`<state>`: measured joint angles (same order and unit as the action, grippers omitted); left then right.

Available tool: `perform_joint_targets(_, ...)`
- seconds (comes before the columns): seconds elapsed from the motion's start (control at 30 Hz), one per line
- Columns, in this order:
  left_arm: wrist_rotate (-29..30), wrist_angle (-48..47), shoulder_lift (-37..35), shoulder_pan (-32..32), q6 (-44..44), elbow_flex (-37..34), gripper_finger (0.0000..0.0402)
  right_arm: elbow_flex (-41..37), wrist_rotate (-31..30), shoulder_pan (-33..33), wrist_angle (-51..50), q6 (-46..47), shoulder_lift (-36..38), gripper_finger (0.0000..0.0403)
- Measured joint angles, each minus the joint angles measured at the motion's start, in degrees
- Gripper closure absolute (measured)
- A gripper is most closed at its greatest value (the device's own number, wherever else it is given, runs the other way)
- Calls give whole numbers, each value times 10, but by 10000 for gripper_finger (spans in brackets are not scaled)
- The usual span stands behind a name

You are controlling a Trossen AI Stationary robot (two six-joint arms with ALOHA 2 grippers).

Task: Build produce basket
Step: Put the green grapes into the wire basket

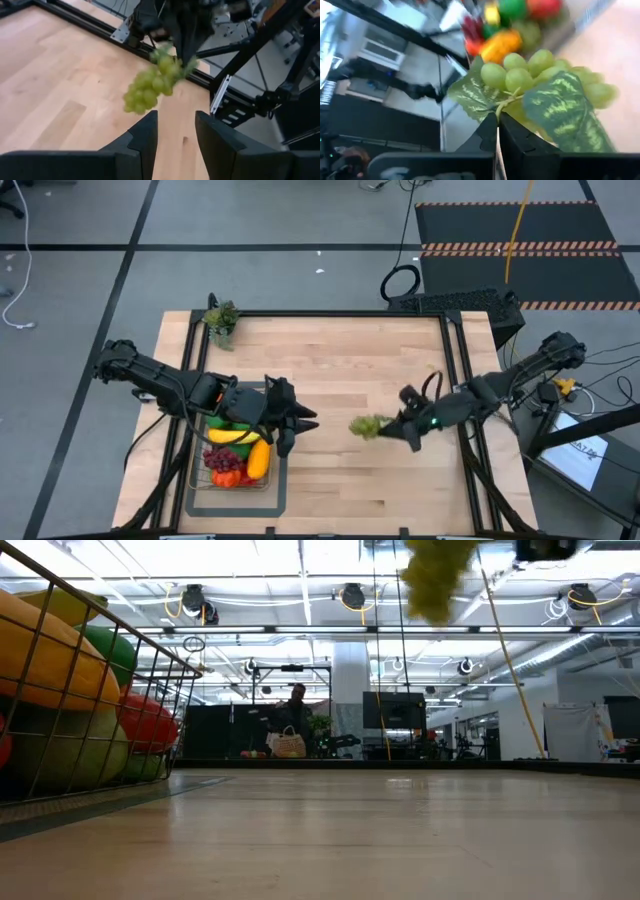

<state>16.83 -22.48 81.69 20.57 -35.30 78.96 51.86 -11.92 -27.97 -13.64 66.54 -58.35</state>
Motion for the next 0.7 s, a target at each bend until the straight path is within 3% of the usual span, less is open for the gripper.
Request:
perform_joint_targets(0.2, 3, 0, 0, 0, -55, 0, 270, 0, -48, 41, 54, -181, 45, 403)
perform_joint_targets(0.47, 6, 0, 0, 2, -131, 0, 270, 0, -48, 74, 121, -356, 76, 403)
perform_joint_targets(0.7, 17, 1, 0, 1, -184, 0, 270, 0, -60, 75, 200, -568, 93, 403)
